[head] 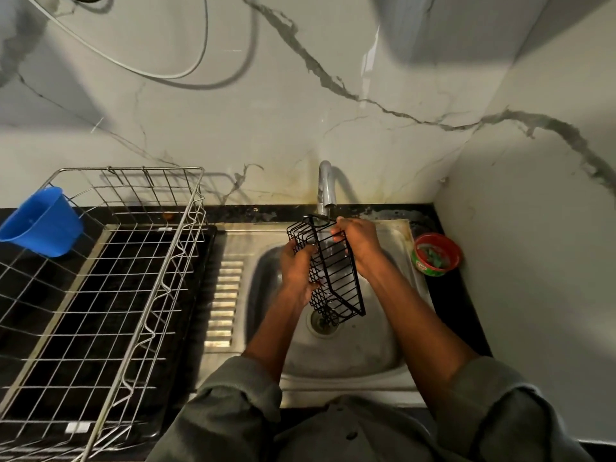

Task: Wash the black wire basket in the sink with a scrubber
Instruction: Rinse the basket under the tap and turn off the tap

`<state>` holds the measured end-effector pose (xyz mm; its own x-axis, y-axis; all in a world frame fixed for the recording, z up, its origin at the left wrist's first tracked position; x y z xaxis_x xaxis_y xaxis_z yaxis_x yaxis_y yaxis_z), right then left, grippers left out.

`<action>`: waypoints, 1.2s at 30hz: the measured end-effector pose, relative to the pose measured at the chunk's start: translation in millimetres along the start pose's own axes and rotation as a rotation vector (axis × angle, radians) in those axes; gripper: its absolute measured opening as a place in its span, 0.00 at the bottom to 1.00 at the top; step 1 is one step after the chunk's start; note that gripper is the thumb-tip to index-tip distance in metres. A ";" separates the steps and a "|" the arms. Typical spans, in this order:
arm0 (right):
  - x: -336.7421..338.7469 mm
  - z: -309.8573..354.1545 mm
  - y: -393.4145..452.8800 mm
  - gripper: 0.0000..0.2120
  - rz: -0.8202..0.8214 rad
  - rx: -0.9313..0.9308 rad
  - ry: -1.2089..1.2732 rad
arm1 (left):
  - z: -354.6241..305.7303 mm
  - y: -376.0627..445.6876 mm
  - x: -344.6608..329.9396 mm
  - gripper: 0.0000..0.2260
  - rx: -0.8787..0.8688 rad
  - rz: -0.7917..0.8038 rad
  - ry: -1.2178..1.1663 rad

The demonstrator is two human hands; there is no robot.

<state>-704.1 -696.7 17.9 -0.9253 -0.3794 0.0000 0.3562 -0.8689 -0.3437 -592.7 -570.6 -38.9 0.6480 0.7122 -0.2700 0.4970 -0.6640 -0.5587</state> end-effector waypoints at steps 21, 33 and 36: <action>23.9 -7.3 -28.7 0.09 0.026 -0.157 0.019 | -0.6 -3.1 -4.1 0.25 -0.007 0.385 0.038; 30.8 -13.7 -28.3 0.04 -0.056 -0.229 0.173 | -14.4 7.8 -18.2 0.15 -0.094 0.363 0.158; 26.5 -17.1 -26.9 0.05 -0.062 -0.251 0.245 | -20.7 16.5 -18.5 0.11 -0.147 0.295 0.194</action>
<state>-740.5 -677.9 11.1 -0.9587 -0.2142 -0.1871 0.2836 -0.7709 -0.5703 -584.6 -599.5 -26.9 0.8654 0.4390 -0.2414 0.3413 -0.8694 -0.3574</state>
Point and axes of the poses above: each hand's wrist, its own y-axis towards the middle knuckle, its own x-axis out of the back of the hand, z = x × y, the point moved 9 cm from there along y, towards the middle knuckle, and after that the axes turned 6 degrees about z, right-handed, at the moved point
